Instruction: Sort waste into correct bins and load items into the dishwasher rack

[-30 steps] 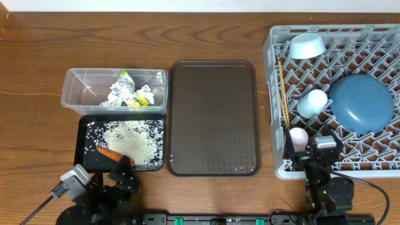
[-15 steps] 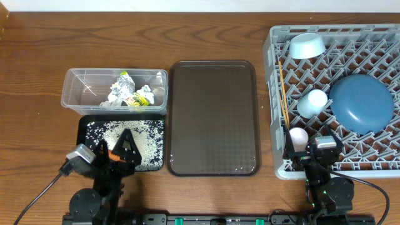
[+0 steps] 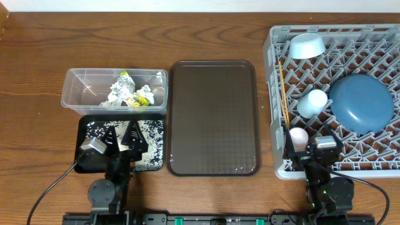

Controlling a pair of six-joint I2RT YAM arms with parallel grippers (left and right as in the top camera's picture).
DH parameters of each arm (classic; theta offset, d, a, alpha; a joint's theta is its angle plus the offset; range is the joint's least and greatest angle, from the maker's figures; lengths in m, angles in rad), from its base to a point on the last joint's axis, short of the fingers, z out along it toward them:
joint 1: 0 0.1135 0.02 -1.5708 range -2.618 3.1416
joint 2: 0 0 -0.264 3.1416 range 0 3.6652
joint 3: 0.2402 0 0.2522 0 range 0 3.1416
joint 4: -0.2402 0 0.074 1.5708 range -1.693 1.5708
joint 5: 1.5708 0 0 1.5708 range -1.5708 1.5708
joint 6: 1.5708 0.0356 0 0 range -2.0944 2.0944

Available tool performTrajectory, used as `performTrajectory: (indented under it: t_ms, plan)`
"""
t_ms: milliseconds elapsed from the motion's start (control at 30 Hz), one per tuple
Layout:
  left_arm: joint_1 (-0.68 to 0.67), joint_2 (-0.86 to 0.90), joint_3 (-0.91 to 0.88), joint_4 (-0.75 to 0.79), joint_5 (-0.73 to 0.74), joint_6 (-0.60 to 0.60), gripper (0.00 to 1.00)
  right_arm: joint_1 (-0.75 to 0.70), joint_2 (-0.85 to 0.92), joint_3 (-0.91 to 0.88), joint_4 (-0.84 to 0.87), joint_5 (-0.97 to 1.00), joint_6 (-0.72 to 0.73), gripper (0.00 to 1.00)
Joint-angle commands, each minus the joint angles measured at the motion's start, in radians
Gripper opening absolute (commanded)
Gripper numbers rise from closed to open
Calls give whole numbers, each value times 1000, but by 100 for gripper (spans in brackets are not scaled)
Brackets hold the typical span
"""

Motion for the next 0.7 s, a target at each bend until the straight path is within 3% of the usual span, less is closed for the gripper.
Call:
performTrajectory:
  t_ms: [0, 433, 667]
  plan:
    - [-11, -9, -2, 6, -11, 86, 98, -5, -7, -2, -5, 2, -11, 99]
    - [-82, -10, -2, -183, -12, 658, 97, -5, -7, -2, -5, 2, -11, 99]
    - [-53, -10, -2, -183, -11, 716, 97, -5, -7, -2, -5, 2, -11, 99]
